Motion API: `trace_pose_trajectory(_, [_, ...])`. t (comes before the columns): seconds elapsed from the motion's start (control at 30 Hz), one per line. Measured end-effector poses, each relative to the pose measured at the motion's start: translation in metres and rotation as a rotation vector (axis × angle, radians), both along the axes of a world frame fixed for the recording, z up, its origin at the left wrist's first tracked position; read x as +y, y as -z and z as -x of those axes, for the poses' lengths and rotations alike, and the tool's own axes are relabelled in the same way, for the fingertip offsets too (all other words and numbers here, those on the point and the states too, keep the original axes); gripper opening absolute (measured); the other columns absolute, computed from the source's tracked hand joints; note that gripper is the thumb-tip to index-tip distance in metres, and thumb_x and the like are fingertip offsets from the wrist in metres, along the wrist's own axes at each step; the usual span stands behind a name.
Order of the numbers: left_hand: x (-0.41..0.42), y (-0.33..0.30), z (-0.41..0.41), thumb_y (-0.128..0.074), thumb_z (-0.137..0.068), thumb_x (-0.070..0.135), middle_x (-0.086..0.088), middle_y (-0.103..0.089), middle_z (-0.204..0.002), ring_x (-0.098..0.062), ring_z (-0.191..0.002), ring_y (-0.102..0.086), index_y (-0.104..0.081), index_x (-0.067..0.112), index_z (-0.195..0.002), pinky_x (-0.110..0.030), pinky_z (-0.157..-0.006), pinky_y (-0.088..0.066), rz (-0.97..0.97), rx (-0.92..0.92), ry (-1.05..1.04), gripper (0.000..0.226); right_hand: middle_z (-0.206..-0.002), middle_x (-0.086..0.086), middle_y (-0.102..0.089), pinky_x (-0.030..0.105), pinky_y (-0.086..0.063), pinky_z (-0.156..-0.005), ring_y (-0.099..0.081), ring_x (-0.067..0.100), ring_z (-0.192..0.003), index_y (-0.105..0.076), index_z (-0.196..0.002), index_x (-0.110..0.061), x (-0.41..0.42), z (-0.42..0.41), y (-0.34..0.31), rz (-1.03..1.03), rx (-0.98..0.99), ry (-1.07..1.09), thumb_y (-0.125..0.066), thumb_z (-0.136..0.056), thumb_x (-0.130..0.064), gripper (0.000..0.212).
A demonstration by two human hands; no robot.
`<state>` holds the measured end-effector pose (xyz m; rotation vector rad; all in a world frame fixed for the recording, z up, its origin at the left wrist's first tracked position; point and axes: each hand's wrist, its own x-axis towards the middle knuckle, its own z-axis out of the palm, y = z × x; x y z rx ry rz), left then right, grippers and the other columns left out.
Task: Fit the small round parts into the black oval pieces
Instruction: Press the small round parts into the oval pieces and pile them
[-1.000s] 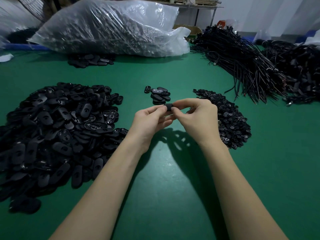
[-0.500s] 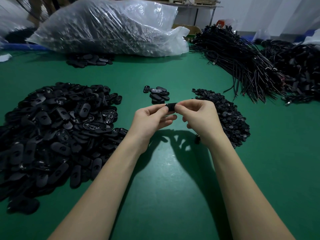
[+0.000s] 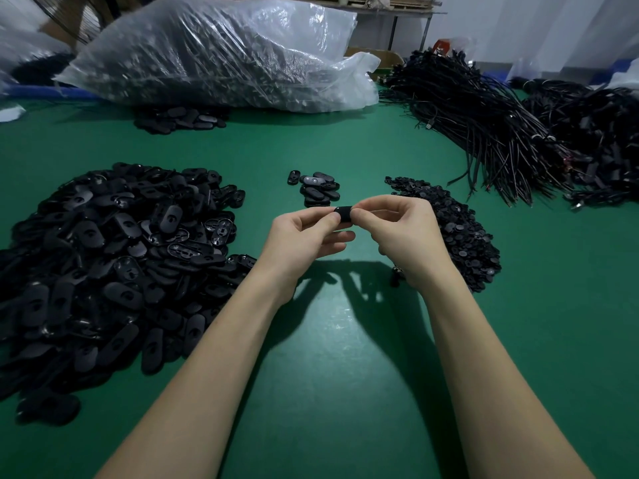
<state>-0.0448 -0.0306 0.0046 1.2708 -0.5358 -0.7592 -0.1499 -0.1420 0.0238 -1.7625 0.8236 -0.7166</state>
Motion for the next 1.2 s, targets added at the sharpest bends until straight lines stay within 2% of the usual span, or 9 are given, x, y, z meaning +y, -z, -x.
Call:
trace_pose_trajectory(0.2, [0.002, -0.001, 0.0, -0.058, -0.1, 0.007, -0.006, -0.079, -0.097, -0.017, -0.084, -0.074, -0.073, 0.01, -0.104, -0.023, -0.071, -0.058, -0.027, -0.07, -0.005, 0.016, -0.06, -0.012, -0.07, 0.029, -0.044, -0.063, -0.052, 0.003, -0.052, -0.078, -0.081, -0.024, 0.001, 0.002, -0.004, 0.026, 0.027, -0.021, -0.08, -0.086, -0.025, 0.005])
trace_pose_trajectory(0.3, [0.003, -0.001, -0.001, -0.056, -0.1, 0.004, -0.008, -0.079, -0.095, -0.017, -0.083, -0.074, -0.073, 0.008, -0.104, -0.023, -0.072, -0.059, -0.042, -0.083, 0.0, 0.018, -0.065, -0.009, -0.073, 0.018, -0.046, -0.055, -0.059, 0.004, -0.049, -0.075, -0.084, -0.028, 0.0, 0.003, -0.005, 0.081, 0.05, -0.001, -0.084, -0.081, -0.029, 0.01])
trace_pose_trajectory(0.4, [0.004, 0.0, -0.004, -0.055, -0.099, 0.003, -0.01, -0.078, -0.092, -0.018, -0.082, -0.074, -0.073, 0.008, -0.101, -0.024, -0.074, -0.059, -0.04, -0.063, 0.01, 0.018, -0.074, -0.005, -0.073, 0.019, -0.049, -0.052, -0.064, 0.007, -0.054, -0.075, -0.093, -0.026, -0.001, 0.007, -0.005, -0.015, 0.055, -0.034, -0.088, -0.079, -0.034, 0.02])
trace_pose_trajectory(0.47, [0.005, 0.0, -0.006, -0.059, -0.098, 0.004, -0.011, -0.077, -0.091, -0.019, -0.082, -0.074, -0.073, 0.006, -0.101, -0.024, -0.075, -0.058, -0.018, -0.04, 0.038, 0.014, -0.079, -0.003, -0.076, 0.018, -0.05, -0.051, -0.064, 0.007, -0.056, -0.076, -0.093, -0.019, 0.0, 0.008, -0.005, -0.13, 0.017, -0.107, -0.086, -0.082, -0.029, 0.018])
trace_pose_trajectory(0.63, [0.007, 0.0, -0.01, -0.061, -0.097, 0.004, -0.009, -0.077, -0.089, -0.019, -0.082, -0.075, -0.073, 0.006, -0.098, -0.022, -0.076, -0.057, 0.013, -0.006, 0.086, 0.012, -0.081, 0.001, -0.078, 0.019, -0.053, -0.055, -0.067, 0.01, -0.06, -0.076, -0.096, -0.009, 0.001, 0.011, -0.009, -0.196, 0.002, -0.221, -0.081, -0.088, -0.02, 0.014])
trace_pose_trajectory(1.0, [0.006, -0.001, -0.006, -0.062, -0.096, 0.0, -0.012, -0.077, -0.091, -0.02, -0.084, -0.074, -0.072, 0.003, -0.099, -0.022, -0.078, -0.058, 0.016, -0.106, 0.048, 0.011, -0.074, 0.002, -0.077, 0.022, -0.058, -0.06, -0.075, 0.012, -0.069, -0.076, -0.09, -0.008, 0.001, 0.008, -0.013, -0.141, 0.026, -0.153, -0.079, -0.085, -0.011, 0.007])
trace_pose_trajectory(1.2, [0.008, -0.002, -0.01, -0.063, -0.095, 0.0, -0.011, -0.077, -0.09, -0.018, -0.082, -0.075, -0.072, 0.002, -0.101, -0.022, -0.077, -0.058, 0.015, -0.154, 0.057, 0.01, -0.076, 0.004, -0.078, 0.023, -0.059, -0.061, -0.075, 0.013, -0.071, -0.077, -0.091, -0.007, 0.002, 0.01, -0.015, -0.161, -0.005, -0.199, -0.079, -0.088, -0.01, 0.005])
